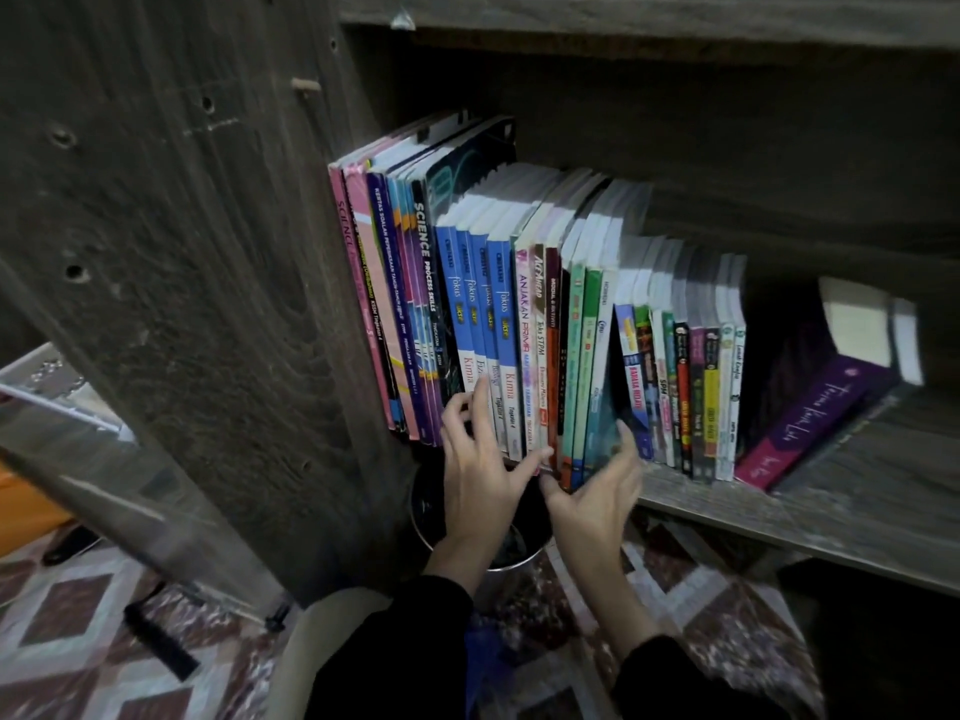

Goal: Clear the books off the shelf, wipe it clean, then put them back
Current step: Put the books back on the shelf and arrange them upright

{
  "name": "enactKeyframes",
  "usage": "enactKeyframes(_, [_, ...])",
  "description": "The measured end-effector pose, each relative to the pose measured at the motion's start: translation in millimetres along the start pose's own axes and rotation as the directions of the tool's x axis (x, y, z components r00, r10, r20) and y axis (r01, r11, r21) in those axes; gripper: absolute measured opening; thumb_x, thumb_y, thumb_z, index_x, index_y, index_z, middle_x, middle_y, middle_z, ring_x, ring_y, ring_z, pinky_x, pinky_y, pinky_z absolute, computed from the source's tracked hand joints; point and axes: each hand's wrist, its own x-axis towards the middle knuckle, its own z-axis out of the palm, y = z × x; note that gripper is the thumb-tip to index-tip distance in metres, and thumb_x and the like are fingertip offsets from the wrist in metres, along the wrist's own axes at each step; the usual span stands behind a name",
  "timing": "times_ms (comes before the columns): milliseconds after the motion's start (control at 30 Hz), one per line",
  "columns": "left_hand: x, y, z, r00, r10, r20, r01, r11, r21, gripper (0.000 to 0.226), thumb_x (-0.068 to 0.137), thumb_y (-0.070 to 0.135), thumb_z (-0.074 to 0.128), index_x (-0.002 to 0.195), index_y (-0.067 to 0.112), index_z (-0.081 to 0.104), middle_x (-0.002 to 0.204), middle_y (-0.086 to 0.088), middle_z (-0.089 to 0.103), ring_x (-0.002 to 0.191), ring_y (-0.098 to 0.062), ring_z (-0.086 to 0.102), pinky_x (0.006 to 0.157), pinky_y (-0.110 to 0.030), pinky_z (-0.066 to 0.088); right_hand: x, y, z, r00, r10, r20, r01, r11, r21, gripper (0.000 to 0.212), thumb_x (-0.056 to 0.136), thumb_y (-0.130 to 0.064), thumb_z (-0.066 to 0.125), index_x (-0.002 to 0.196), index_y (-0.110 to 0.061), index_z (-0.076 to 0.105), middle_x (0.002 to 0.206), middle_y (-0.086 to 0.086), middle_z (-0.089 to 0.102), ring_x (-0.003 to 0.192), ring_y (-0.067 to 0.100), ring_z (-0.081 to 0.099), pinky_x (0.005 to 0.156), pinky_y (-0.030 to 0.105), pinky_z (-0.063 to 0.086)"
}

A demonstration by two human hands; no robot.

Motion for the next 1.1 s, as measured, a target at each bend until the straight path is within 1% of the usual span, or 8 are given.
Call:
enactKeyframes(67, [-1.0,0.4,9.2,1.000,0.018,0.008,-0.019,0.990,0.139,0.099,0.073,0.042,0.076,0.150,0.015,0.020,0.143,-0.019,0.028,0.122,-0.031,0.039,0.097,-0.039,0.041,12.9,2.6,-2.9,0.980,0.001,0.201,0.015,0.997,-0.077,0.100,0.082,-0.010,0.071,0.151,-0.027,0.001,0.150,0.014,0.026,0.138,0.029,0.020,0.113,0.047,0.020])
enactKeyframes(233, [5.0,-8.2,19.7,0.979,0.200,-0.047,-0.178,0.938,0.299,0.084,0.085,0.044,0.057,0.149,0.008,0.017,0.157,-0.014,0.006,0.137,-0.035,0.020,0.110,-0.041,0.025,23.3,15.3,-7.8,0.945,-0.179,0.272,0.240,0.948,-0.210,0.096,0.093,-0.018,0.060,0.138,-0.041,-0.022,0.154,0.005,0.028,0.123,0.020,0.027,0.102,0.036,0.025])
enactKeyframes(333, [11.6,-15.4,16.4,0.984,0.169,-0.059,-0.123,0.876,0.466,0.093,0.074,0.045,0.073,0.146,0.007,0.029,0.154,-0.015,0.019,0.128,-0.032,0.030,0.099,-0.049,0.040,25.2,13.7,5.1,0.933,-0.229,0.279,0.280,0.946,-0.160,0.091,0.095,-0.022,0.055,0.140,-0.038,-0.022,0.150,0.006,0.034,0.112,0.016,0.027,0.094,0.032,0.024])
enactKeyframes(533, [22.3,-18.2,2.5,0.974,0.217,-0.069,-0.127,0.770,0.625,0.110,0.060,0.053,0.080,0.146,0.009,0.027,0.148,-0.021,0.032,0.114,-0.032,0.039,0.085,-0.046,0.047,29.2,15.2,16.9,0.925,-0.277,0.261,0.323,0.934,-0.152,0.095,0.093,-0.033,0.058,0.140,-0.036,-0.024,0.143,0.012,0.039,0.126,0.025,0.029,0.108,0.036,0.023])
enactKeyframes(667, [30.3,-16.7,-2.2,0.925,0.379,0.023,-0.316,0.736,0.599,0.136,0.057,0.051,0.082,0.150,0.011,-0.010,0.159,-0.013,0.002,0.137,-0.037,0.020,0.105,-0.049,0.022,41.5,17.0,-0.2,0.898,-0.275,0.343,0.354,0.915,-0.194,0.106,0.085,-0.051,0.061,0.138,-0.042,-0.030,0.133,0.015,0.039,0.123,0.029,0.039,0.097,0.034,0.034])
enactKeyframes(833, [62.9,-18.7,-18.9,0.911,0.391,0.131,-0.371,0.640,0.673,0.154,0.043,0.075,0.074,0.148,0.012,-0.018,0.154,-0.014,-0.026,0.142,-0.036,-0.022,0.112,-0.054,-0.012,55.2,13.0,-8.0,0.893,-0.257,0.370,0.369,0.888,-0.273,0.118,0.077,-0.052,0.069,0.142,-0.040,-0.028,0.142,0.015,0.030,0.128,0.032,0.043,0.095,0.042,0.044])
enactKeyframes(1033, [54.5,-10.1,-20.9,0.931,0.342,0.125,-0.336,0.674,0.658,0.145,0.050,0.076,0.068,0.149,0.014,-0.017,0.153,-0.016,-0.027,0.143,-0.033,-0.018,0.112,-0.056,-0.007,57.5,-8.3,-17.6,0.892,-0.217,0.397,0.345,0.895,-0.285,0.123,0.073,-0.055,0.072,0.137,-0.043,-0.032,0.139,0.013,0.037,0.127,0.028,0.041,0.100,0.044,0.041])
enactKeyframes(1100, [50.7,5.1,-26.1,0.920,0.393,0.014,-0.330,0.753,0.569,0.123,0.069,0.071,0.059,0.150,0.015,-0.015,0.155,-0.013,-0.023,0.145,-0.031,-0.011,0.113,-0.053,0.000,55.9,-34.1,-31.8,0.900,-0.303,0.314,0.359,0.924,-0.135,0.109,0.075,-0.060,0.066,0.150,-0.034,-0.009,0.138,0.007,0.041,0.123,0.018,0.044,0.098,0.038,0.044])
